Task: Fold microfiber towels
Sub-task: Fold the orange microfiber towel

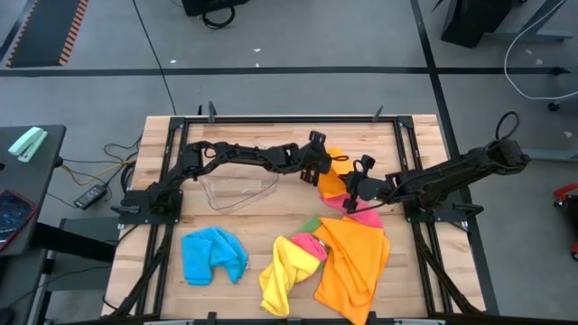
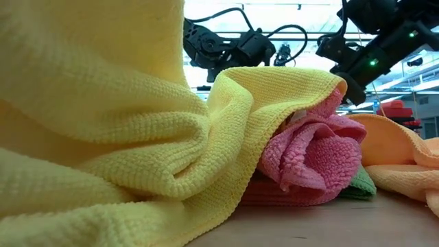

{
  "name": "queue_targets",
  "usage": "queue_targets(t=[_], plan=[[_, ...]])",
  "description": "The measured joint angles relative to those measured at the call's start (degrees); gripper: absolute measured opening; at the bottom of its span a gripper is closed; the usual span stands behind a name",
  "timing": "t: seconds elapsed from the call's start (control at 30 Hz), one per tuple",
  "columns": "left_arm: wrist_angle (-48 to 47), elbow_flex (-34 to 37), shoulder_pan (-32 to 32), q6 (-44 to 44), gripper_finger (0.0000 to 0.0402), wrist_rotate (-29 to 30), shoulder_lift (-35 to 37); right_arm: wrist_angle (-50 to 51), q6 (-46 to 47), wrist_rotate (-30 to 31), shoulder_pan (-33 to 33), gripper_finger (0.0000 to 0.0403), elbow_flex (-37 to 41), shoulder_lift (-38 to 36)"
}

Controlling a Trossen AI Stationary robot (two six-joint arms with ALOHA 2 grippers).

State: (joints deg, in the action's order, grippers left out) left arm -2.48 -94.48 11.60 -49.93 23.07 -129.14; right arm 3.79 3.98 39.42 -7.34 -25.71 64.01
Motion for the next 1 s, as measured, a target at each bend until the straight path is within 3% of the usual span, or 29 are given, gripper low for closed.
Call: queue_targets(t=[0.17,0.33,0.67,1.0], plan=[[2.6,0.0,1.1,-2.0,0.0009,1.1,0.0,0.0,-3.7,1.2,1.1,0.0006,-1.6,0.0],[5.0,0.0,1.4,-5.8,0.0031,3.1,0.2,0.3,-4.9,-0.2,2.3,0.0006,-1.9,0.0],[-8.3,0.0,2.0,0.2,0.0012,0.0,0.1,-3.1,-3.0,-9.3,4.2,0.0006,-1.9,8.2],[-15.0,0.0,1.3,4.2,0.0030,-3.2,0.0,-9.7,-2.5,-15.5,4.1,0.0006,-1.9,15.3]])
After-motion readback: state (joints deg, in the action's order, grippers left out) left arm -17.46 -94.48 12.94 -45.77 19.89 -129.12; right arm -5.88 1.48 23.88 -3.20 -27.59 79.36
